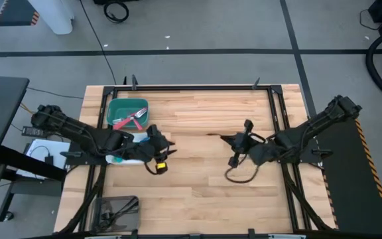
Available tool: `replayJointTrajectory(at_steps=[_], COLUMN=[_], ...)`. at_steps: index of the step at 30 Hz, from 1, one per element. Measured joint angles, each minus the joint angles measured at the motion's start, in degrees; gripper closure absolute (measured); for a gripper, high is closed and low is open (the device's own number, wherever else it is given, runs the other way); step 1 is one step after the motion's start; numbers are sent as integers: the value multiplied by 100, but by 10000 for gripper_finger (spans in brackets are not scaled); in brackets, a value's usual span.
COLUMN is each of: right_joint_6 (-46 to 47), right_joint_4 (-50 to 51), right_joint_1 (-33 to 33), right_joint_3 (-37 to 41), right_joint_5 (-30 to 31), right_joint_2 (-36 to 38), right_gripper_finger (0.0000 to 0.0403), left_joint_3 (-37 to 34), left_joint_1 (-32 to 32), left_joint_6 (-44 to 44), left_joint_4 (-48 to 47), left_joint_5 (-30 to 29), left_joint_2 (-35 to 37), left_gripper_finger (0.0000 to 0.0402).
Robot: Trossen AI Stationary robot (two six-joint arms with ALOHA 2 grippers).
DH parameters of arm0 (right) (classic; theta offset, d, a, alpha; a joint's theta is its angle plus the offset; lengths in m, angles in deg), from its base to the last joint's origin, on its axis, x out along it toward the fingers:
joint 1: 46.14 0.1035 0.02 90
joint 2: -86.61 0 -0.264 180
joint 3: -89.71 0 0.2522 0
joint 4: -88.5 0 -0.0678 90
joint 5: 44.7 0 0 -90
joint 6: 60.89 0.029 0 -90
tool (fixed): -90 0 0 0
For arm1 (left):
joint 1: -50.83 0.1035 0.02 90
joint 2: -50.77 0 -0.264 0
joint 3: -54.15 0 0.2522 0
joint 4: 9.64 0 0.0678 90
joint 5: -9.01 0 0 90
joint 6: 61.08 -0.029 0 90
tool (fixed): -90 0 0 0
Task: Sort silverware by color (type)
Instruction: Put the black fork into the black bin
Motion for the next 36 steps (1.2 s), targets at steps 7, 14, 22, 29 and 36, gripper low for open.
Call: replayJointTrajectory(at_steps=[7,14,22,29,36], right_joint_6=[-3082,-3561,-3703,-3502,-3482], right_joint_4=[-2871,-3710,-4242,-4251,-4137], right_joint_1=[-3,-37,-23,-46,-44], right_joint_3=[-4,-4,-7,-7,-7], right_joint_5=[-572,-1519,-1978,-2105,-2067], right_joint_2=[-156,-557,-685,-685,-685], right_gripper_finger=[400,400,400,400,399], left_joint_3=[0,-3,-3,-2,0], left_joint_1=[314,373,378,398,401], left_joint_6=[-711,-1488,-2063,-2621,-2943], left_joint_4=[777,2226,3526,4119,4548], left_joint_5=[-1,400,1310,1319,1325], left_joint_2=[-2,-172,-575,-844,-922], left_gripper_finger=[269,269,269,269,269])
